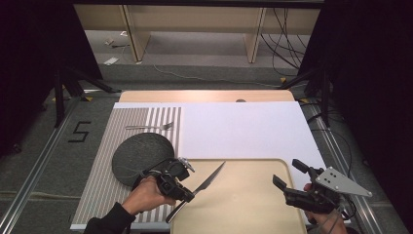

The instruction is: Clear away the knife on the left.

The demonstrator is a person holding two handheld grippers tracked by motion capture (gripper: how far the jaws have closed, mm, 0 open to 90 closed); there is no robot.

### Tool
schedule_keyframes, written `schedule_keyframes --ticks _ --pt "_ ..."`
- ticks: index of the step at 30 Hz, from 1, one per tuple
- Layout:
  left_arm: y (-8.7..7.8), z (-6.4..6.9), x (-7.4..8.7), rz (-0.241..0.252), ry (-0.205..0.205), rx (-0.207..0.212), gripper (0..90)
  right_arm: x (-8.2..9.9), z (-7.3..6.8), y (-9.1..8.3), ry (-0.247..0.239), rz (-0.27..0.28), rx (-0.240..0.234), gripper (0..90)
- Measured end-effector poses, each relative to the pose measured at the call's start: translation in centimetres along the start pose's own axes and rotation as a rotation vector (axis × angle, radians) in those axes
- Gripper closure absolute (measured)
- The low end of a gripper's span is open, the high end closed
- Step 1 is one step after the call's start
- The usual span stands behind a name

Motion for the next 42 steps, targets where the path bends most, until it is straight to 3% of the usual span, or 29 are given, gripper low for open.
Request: schedule_keyframes --ticks 15,22,30,36,39,42 --pt "3.9 0.3 -0.8 -0.093 -0.037 0.043 79.9 0.0 0.0 0.0 -0.004 0.000 -0.003 18.2" --pt "4.8 -0.6 -0.7 -0.101 -0.084 0.051 79.7 0.0 -0.1 0.0 -0.004 0.000 -0.005 18.2" --pt "5.4 -1.0 -0.5 -0.109 -0.108 0.047 79.2 0.0 -0.1 0.0 -0.006 0.000 -0.006 18.2" --pt "5.4 -0.9 -0.5 -0.097 -0.091 0.053 77.8 0.0 -0.1 0.0 -0.005 0.002 -0.007 18.2" --pt "5.0 -0.4 -0.9 -0.068 -0.071 0.064 64.2 0.0 -0.1 0.0 -0.005 0.001 -0.008 18.2" --pt "4.3 0.4 -1.6 -0.011 -0.012 0.062 53.0 0.0 -0.1 -0.1 -0.004 0.000 -0.008 18.2"
Point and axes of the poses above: each handheld gripper's, and its own axes: y roughly forward along the jaws, x roughly out of its underside, z roughly to its right, the point moved 10 cm from there along y, roughly forward along the jaws, and after that the axes turned 15 degrees about x, right-handed, at the moved point
